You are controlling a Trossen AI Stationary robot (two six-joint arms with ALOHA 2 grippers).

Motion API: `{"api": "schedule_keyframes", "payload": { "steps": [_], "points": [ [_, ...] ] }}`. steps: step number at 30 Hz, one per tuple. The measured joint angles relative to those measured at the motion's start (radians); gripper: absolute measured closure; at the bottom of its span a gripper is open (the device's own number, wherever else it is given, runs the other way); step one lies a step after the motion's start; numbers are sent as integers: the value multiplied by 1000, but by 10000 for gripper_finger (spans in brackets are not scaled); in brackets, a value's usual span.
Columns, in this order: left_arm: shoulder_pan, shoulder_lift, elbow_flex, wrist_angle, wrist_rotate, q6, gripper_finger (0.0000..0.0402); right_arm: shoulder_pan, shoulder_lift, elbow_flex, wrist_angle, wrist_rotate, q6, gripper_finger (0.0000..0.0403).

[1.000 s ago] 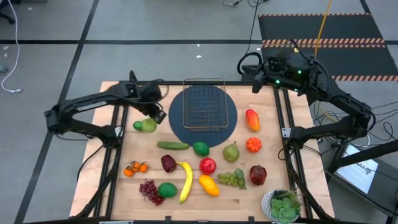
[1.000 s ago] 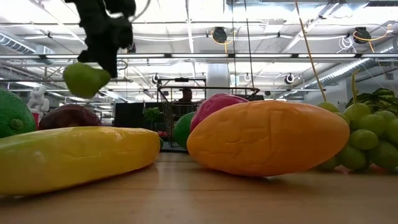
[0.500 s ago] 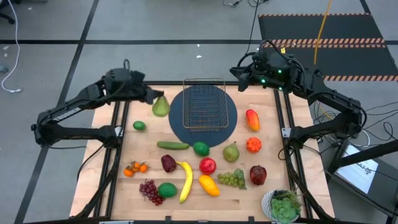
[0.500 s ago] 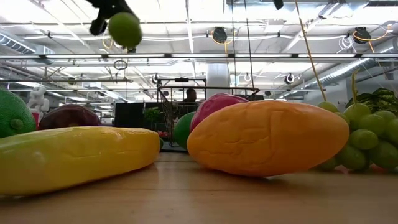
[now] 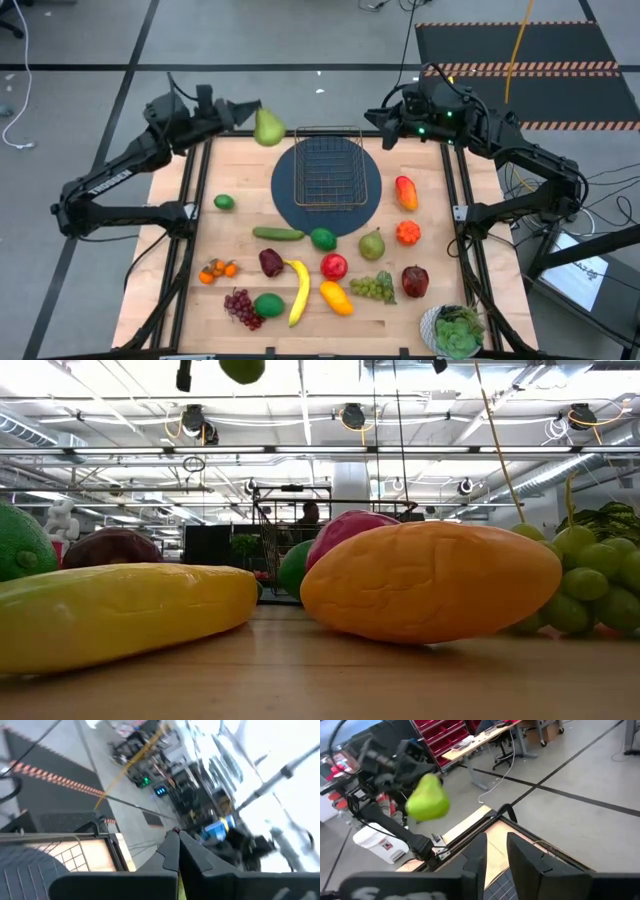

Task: Build produce basket
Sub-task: Put the top green pear into the gold wire basket

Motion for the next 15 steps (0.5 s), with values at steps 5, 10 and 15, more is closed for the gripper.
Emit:
{"api": "schedule_keyframes", "payload": {
  "steps": [5, 10, 15],
  "points": [
    [47, -1, 0, -4, -21, -166, 401, 0, -1, 0, -1, 0, -45, 332],
    [83, -1, 0, -9, -17, -225, 401, 0, -1, 0, -1, -31, -111, 332],
    [106, -1, 0, -7, 8, -265, 401, 0, -1, 0, -4, -114, -127, 332]
  ]
}}
